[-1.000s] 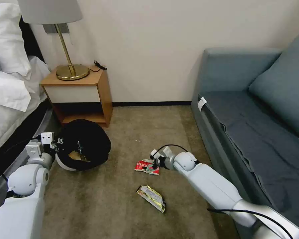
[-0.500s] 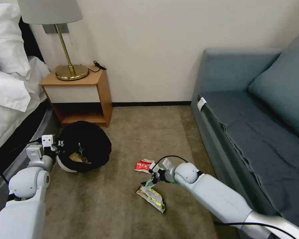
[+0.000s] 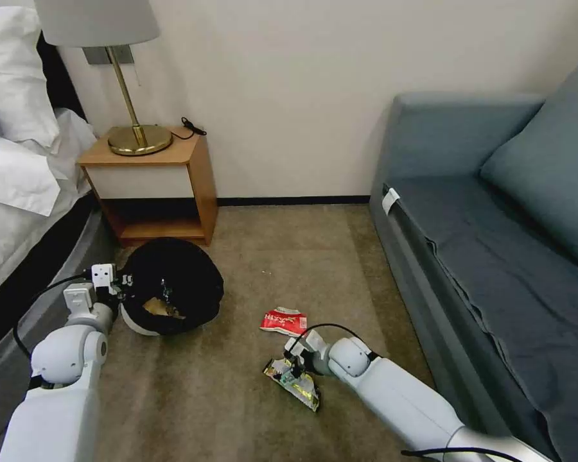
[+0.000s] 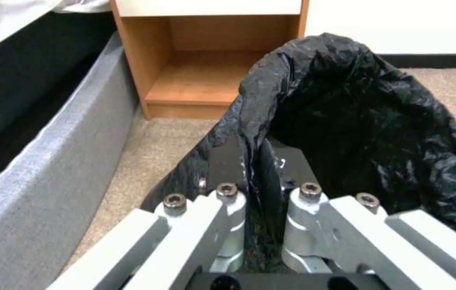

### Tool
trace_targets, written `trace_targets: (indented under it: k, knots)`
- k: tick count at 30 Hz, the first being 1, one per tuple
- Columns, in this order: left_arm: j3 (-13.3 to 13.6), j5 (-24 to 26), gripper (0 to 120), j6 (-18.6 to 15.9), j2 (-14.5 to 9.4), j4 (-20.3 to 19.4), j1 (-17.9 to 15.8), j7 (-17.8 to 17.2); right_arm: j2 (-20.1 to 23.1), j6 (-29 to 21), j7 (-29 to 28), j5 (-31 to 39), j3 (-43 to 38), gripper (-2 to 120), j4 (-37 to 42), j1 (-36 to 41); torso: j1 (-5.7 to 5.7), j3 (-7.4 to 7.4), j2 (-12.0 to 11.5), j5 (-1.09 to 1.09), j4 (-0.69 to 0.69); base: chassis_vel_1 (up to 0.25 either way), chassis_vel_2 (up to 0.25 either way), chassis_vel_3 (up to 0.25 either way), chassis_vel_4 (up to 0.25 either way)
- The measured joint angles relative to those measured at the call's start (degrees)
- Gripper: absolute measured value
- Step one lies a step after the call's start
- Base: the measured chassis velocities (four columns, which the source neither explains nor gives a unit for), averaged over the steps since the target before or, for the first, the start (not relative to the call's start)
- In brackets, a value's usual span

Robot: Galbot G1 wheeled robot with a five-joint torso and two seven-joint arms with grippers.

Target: Pick up the trash bin, then pick up the garbage on the floor and place it into the trash bin.

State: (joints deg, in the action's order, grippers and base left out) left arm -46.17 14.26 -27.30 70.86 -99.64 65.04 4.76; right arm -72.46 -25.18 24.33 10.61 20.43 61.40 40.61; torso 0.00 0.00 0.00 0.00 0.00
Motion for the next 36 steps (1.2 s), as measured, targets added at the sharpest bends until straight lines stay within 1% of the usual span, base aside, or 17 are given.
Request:
trace_targets:
  k: [9,16,17,18,19,20,23,24,26,27,28,29,31,32,34,36]
  knots:
    - [0.1,0.1,4,0.2,0.3,0.6,-0.3,0.2,-0.8,1.5,0.6,-2.9,-1.2,100,-3.4,1.0,0.00,0.00,0.0,0.00,0.00,0.000,0.000,0.000,0.000]
    - [-0.1,0.1,4,0.5,0.0,1.2,-0.7,0.2,-1.4,1.8,1.0,-4.0,-1.9,99,-4.9,1.1,0.00,0.00,0.0,0.00,0.00,0.000,0.000,0.000,0.000]
    - [-0.2,0.2,4,0.5,-0.1,1.2,-0.7,0.2,-1.5,1.8,1.1,-4.0,-2.0,96,-5.0,1.1,0.00,0.00,0.0,0.00,-0.01,0.000,0.000,0.000,0.000]
    - [-0.2,0.3,4,0.5,-0.3,1.2,-0.7,0.2,-1.5,1.9,1.2,-4.0,-2.0,90,-5.1,1.1,0.00,-0.01,0.0,-0.01,-0.01,0.000,0.000,0.000,0.000]
    - [-0.2,0.3,4,0.5,-0.4,1.2,-0.7,0.2,-1.6,1.9,1.2,-4.0,-2.2,88,-5.1,1.1,0.00,-0.01,0.0,-0.01,-0.02,0.000,0.000,0.000,0.000]
    - [-0.2,0.3,4,0.5,-0.4,1.2,-0.7,0.2,-1.6,1.9,1.2,-4.0,-2.2,88,-5.1,1.1,0.00,-0.01,0.0,-0.01,-0.02,0.000,0.000,0.000,0.000]
    - [-0.3,0.5,4,0.5,-0.5,1.2,-0.7,0.2,-1.8,2.1,1.3,-4.0,-2.4,73,-5.0,1.4,-0.01,-0.01,0.0,-0.01,-0.01,0.000,0.000,0.000,0.000]
    - [-0.3,0.5,4,0.5,-0.5,1.2,-0.7,0.2,-1.8,2.1,1.3,-4.0,-2.4,71,-5.0,1.5,0.00,-0.01,0.0,-0.01,-0.02,0.000,0.000,0.000,0.000]
    - [-0.3,0.5,4,0.5,-0.5,1.2,-0.7,0.2,-1.8,2.1,1.4,-4.0,-2.4,70,-4.9,1.5,0.00,-0.01,0.0,-0.01,-0.01,0.000,0.000,0.000,0.000]
    - [-0.3,0.5,4,0.5,-0.5,1.2,-0.7,0.3,-1.7,2.2,1.4,-4.0,-2.4,63,-4.8,1.5,0.00,-0.01,0.0,-0.01,-0.01,0.000,0.000,0.000,0.000]
    - [-0.3,0.5,4,0.5,-0.5,1.2,-0.7,0.3,-1.6,2.2,1.4,-3.9,-2.4,60,-4.7,1.6,0.00,-0.01,0.0,0.00,-0.01,0.000,0.000,0.000,0.000]
    - [-0.3,0.5,4,0.5,-0.4,1.2,-0.7,0.3,-1.6,2.2,1.5,-3.9,-2.4,58,-4.6,1.6,0.00,-0.01,0.0,0.00,-0.01,0.000,0.000,0.000,0.000]
    - [-0.3,0.5,4,0.5,-0.4,1.2,-0.7,0.3,-1.6,2.2,1.5,-3.9,-2.4,58,-4.6,1.6,0.00,-0.01,0.0,0.00,-0.01,0.000,0.000,0.000,0.000]
    - [-0.3,0.5,4,0.5,-0.4,1.2,-0.6,0.3,-1.5,2.2,1.5,-3.9,-2.5,50,-4.5,1.8,-0.01,-0.01,0.0,0.01,0.00,0.000,0.000,0.000,0.000]
    - [-0.3,0.5,4,0.6,-0.4,1.1,-0.5,0.3,-1.5,2.2,1.6,-3.8,-2.5,48,-4.4,1.8,0.00,-0.01,0.0,0.02,0.01,0.000,0.000,0.000,0.000]
    - [-0.3,0.5,4,0.6,-0.4,1.0,-0.4,0.3,-1.5,2.2,1.6,-3.8,-2.6,42,-4.3,2.0,-0.01,0.00,0.0,0.01,0.01,0.000,0.000,0.000,0.000]
